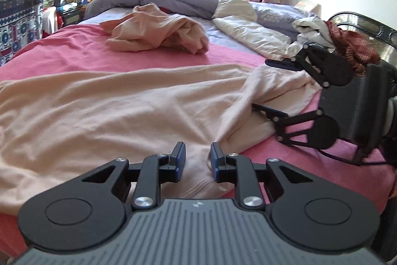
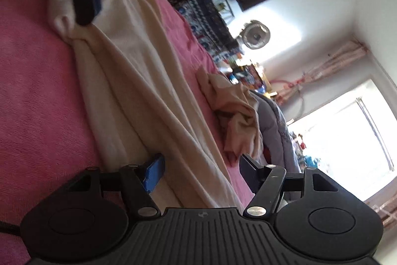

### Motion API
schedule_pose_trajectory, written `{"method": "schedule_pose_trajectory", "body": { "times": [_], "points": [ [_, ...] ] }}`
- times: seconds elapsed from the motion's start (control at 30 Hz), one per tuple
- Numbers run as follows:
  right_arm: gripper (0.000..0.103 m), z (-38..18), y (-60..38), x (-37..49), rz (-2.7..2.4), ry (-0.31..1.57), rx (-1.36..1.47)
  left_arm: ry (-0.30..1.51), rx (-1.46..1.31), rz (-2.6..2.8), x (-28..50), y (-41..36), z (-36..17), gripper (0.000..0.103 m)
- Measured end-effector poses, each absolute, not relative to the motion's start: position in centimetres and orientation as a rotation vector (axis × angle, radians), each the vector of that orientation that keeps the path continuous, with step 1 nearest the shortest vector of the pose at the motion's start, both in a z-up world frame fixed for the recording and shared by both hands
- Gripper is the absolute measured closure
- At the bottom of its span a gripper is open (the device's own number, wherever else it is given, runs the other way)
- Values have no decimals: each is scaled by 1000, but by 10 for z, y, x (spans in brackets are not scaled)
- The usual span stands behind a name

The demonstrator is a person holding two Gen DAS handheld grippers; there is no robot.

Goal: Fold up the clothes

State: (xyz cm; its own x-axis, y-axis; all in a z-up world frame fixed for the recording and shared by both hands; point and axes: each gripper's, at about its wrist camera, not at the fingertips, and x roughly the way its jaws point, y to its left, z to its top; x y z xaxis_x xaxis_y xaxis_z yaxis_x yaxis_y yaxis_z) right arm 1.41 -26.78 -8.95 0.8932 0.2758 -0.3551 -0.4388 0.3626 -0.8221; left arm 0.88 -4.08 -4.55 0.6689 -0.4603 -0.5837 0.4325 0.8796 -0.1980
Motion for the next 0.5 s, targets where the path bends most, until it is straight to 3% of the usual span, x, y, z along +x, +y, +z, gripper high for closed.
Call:
{"method": "schedule_pose_trajectory", "body": {
  "times": [0.1,0.23,0.5],
  "points": [
    [40,-90,-261,1,507,146,-1137,685,-119,-491,10,-26,-48,77],
    [29,-95,-252,16,432,109,-1126,691,-155,-483,9,-17,-52,77],
    [20,-94,-273,26,166,96,-1157,679,-108,-484,4,-10,-54,76]
  ]
}}
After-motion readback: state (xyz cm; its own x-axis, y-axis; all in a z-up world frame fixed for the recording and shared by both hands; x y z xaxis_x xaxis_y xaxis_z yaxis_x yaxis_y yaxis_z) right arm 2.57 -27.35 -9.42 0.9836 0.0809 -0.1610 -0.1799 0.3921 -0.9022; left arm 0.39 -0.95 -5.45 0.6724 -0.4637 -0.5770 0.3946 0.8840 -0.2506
